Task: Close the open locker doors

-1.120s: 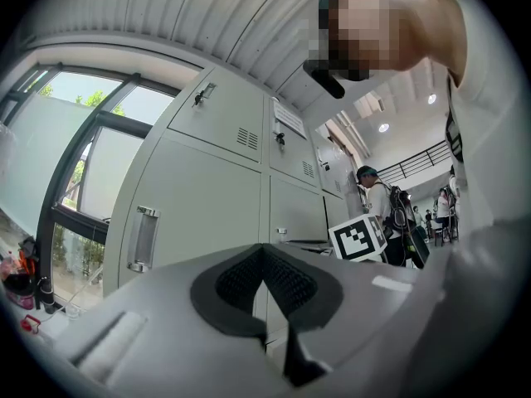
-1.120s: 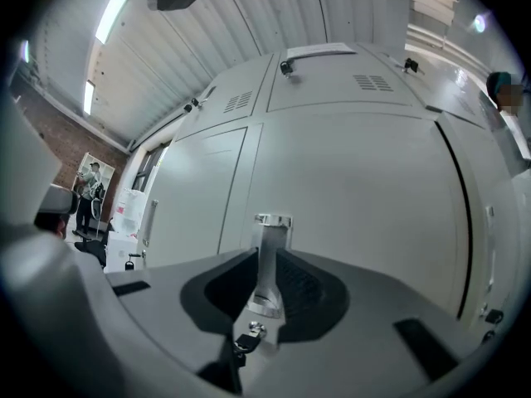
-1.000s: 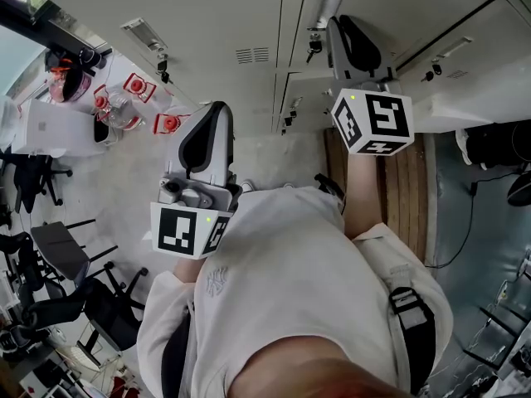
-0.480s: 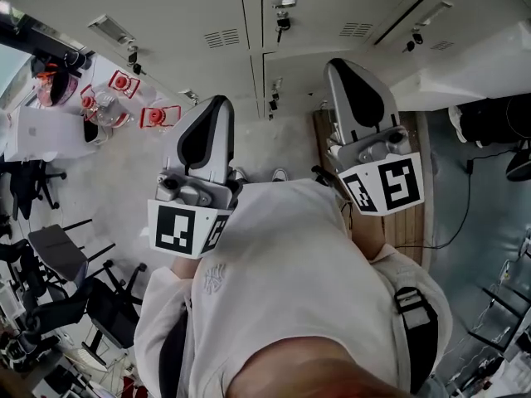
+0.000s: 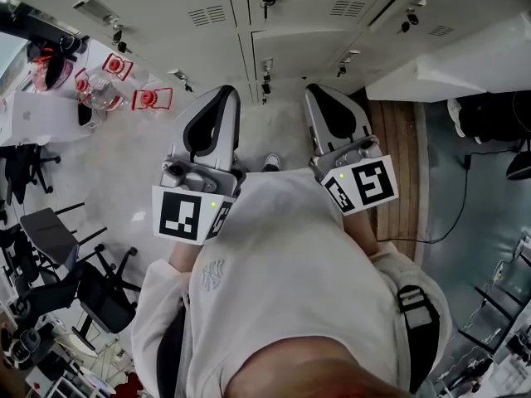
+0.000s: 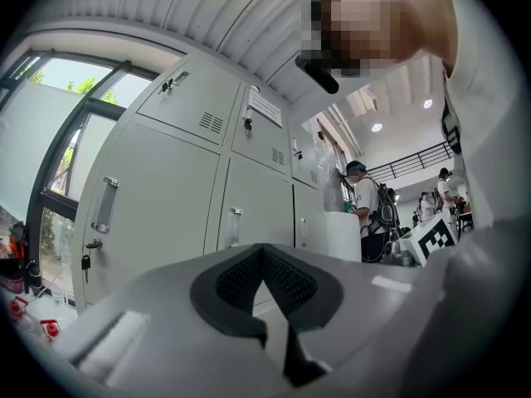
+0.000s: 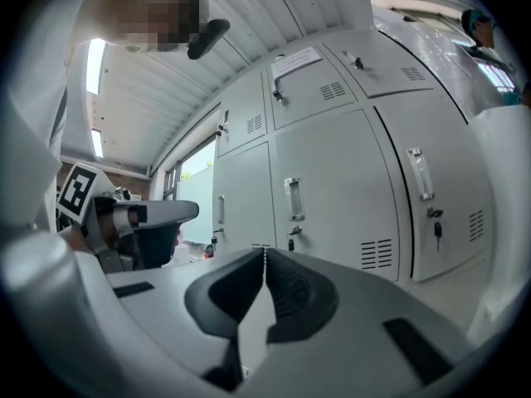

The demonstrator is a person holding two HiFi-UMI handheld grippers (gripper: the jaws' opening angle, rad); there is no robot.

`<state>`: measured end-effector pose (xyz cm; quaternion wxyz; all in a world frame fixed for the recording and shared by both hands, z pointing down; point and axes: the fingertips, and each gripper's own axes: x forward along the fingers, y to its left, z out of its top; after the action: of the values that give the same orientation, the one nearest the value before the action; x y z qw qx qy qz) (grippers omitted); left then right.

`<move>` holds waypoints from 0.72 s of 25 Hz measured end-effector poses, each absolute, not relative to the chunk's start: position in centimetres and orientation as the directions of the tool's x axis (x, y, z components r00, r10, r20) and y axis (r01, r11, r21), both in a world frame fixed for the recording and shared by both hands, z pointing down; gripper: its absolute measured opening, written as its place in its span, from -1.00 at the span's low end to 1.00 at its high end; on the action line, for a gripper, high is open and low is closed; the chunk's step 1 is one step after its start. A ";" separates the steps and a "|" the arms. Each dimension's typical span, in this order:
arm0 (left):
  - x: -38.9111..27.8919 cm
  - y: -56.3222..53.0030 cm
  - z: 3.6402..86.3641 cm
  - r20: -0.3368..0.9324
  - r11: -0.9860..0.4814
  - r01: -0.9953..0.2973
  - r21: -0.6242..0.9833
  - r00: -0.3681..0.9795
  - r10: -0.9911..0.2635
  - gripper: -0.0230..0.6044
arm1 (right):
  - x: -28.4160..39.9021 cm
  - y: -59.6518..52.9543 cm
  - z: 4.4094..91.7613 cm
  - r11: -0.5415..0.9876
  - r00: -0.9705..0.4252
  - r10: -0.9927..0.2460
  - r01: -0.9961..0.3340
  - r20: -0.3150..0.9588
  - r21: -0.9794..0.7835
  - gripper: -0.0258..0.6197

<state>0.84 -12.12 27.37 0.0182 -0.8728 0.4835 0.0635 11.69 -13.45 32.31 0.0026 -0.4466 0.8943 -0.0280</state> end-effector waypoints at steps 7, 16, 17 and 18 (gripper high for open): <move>0.4 -11.4 27.5 -0.121 -0.498 -0.866 0.038 0.491 -0.863 -0.90 | 11.5 -13.1 31.8 0.624 -0.626 -0.780 -0.778 -0.005 -0.076 -0.87; 0.8 -11.3 27.5 -0.120 -0.493 -0.869 0.039 0.486 -0.866 -0.90 | 11.5 -12.9 31.8 0.640 -0.641 -0.767 -0.765 -0.007 -0.068 -0.87; 0.9 -11.4 27.4 -0.119 -0.494 -0.869 0.038 0.487 -0.865 -0.90 | 11.5 -12.9 31.7 0.643 -0.644 -0.765 -0.763 -0.010 -0.069 -0.87; 1.0 -11.5 27.4 -0.119 -0.495 -0.868 0.038 0.488 -0.865 -0.90 | 11.5 -13.0 31.6 0.644 -0.645 -0.764 -0.761 -0.014 -0.071 -0.87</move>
<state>0.96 -11.51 27.45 0.0137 -0.8624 0.5024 0.0609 11.49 -13.01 31.60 0.0211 -0.4206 0.9065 -0.0292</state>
